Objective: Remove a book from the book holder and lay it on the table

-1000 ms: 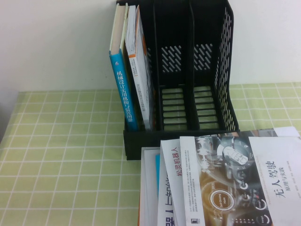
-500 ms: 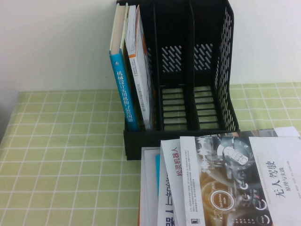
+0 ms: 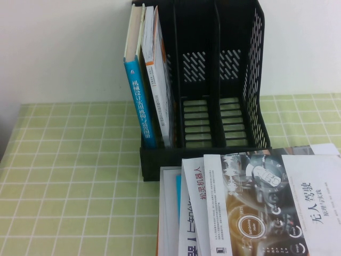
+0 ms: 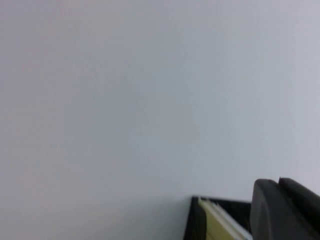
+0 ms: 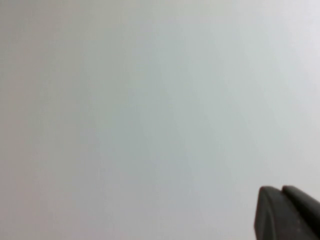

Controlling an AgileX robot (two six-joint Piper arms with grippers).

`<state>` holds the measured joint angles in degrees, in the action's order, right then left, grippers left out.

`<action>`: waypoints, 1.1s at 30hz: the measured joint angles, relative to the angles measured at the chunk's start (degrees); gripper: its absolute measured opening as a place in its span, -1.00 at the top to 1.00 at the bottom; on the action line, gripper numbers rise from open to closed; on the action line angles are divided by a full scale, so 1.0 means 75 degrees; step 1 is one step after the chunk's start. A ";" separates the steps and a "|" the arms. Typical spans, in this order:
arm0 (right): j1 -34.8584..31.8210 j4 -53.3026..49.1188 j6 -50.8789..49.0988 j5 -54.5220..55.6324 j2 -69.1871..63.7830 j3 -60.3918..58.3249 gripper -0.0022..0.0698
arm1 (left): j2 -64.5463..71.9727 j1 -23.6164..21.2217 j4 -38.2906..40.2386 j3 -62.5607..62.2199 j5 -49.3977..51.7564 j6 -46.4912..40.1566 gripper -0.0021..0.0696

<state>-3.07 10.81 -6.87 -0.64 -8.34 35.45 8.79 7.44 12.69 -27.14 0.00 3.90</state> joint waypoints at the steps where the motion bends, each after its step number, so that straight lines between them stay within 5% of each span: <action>1: 0.0000 0.0000 0.0072 -0.0285 -0.0286 0.0197 0.95 | 0.0338 0.0000 0.0000 -0.0250 0.0374 0.0143 0.95; 8: 0.0000 -0.0018 0.1220 -0.1190 -0.1893 0.0530 0.95 | 0.2662 0.0000 -0.0112 -0.1272 0.2592 0.1279 0.95; 17: 0.0000 0.1200 0.1870 -0.2788 -0.2463 0.0530 0.95 | 0.4417 0.0000 0.0505 -0.1310 0.3025 0.0895 0.95; 21: 0.0315 0.1998 0.2788 -0.3624 -0.3218 0.0439 0.95 | 0.5201 0.0000 0.1523 -0.1433 0.3010 -0.0984 0.95; 27: 0.1401 0.5793 0.7069 -0.4782 -0.4825 0.0421 0.95 | 0.6276 0.0000 0.3775 -0.2313 0.3025 -0.4442 0.95; 33: 0.2807 0.7563 0.8970 -0.3542 -0.6773 0.0488 0.84 | 0.7984 0.0000 0.5316 -0.4082 0.3624 -0.7286 0.95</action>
<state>17.99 67.53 60.41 -27.20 -59.14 39.10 68.67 7.44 52.57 -57.75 27.18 -50.74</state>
